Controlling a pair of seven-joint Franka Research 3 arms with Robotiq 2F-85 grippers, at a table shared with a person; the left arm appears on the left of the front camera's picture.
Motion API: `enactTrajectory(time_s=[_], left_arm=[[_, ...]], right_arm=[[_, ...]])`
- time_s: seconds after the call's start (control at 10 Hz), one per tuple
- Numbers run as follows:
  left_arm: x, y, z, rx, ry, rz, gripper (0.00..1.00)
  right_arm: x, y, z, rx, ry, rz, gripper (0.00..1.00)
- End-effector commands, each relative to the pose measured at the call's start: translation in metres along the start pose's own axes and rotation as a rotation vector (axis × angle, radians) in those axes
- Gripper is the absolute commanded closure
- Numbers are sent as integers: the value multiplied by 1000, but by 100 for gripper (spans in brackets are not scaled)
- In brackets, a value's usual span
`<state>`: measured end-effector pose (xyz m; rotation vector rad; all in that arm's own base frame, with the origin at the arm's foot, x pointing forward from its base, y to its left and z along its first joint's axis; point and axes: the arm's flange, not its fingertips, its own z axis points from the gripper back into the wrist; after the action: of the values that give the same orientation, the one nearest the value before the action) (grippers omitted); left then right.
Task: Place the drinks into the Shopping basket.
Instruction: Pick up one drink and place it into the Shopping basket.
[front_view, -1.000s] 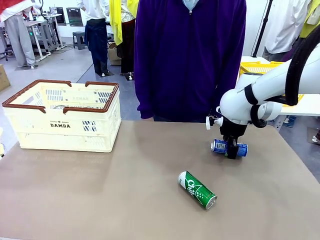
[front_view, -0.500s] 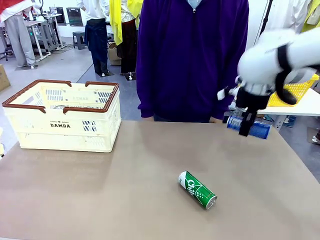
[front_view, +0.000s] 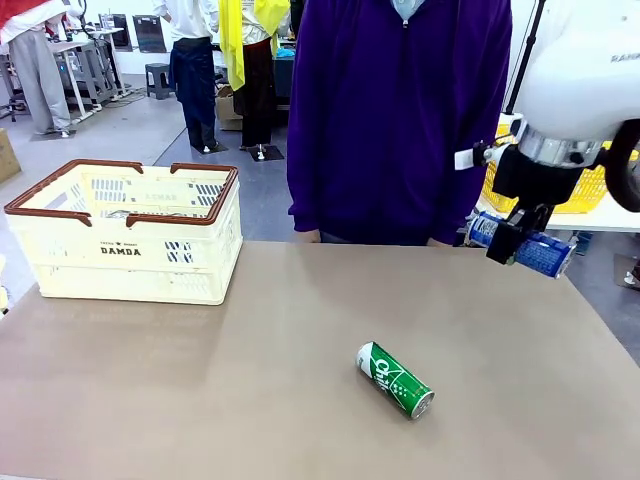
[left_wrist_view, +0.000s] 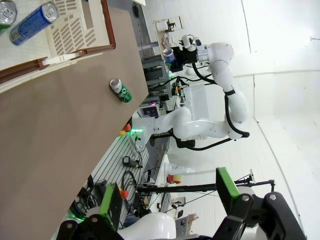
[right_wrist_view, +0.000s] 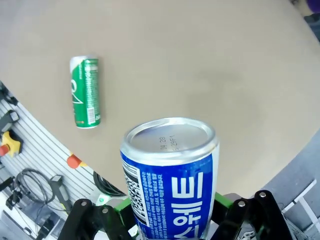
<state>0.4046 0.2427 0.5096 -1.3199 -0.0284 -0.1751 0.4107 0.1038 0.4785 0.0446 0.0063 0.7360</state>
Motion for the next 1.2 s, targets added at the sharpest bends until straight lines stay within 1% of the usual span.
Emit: enactTrajectory(time_s=[0.0, 0.1, 0.2, 0.3, 0.4, 0.5, 0.6, 0.8, 0.9, 1.1], left_arm=[[-3, -4, 8, -1, 5, 7, 0], [-3, -4, 8, -1, 5, 7, 0], [-3, -4, 8, -1, 5, 7, 0], [-3, -4, 8, -1, 5, 7, 0], [-3, -4, 8, -1, 5, 7, 0], [-3, -4, 8, -1, 5, 7, 0], [-3, -4, 8, -1, 5, 7, 0], [-3, -4, 8, -1, 5, 7, 0], [-3, -4, 8, -1, 5, 7, 0], [-3, -4, 8, -1, 5, 7, 0]], right_arm=[[13, -15, 3, 4, 8, 43, 100], [0, 0, 0, 0, 0, 0, 100], [23, 10, 0, 94, -75, 56, 100], [40, 38, -4, 152, -118, 52, 100], [60, 78, -15, 201, -93, -45, 100], [79, 106, -26, 251, -122, -191, 100], [103, 142, -40, 304, -157, -306, 100], [143, 206, -65, 377, -211, -374, 100], [165, 236, -83, 358, -212, -443, 100], [195, 277, -123, 313, -160, -408, 100]])
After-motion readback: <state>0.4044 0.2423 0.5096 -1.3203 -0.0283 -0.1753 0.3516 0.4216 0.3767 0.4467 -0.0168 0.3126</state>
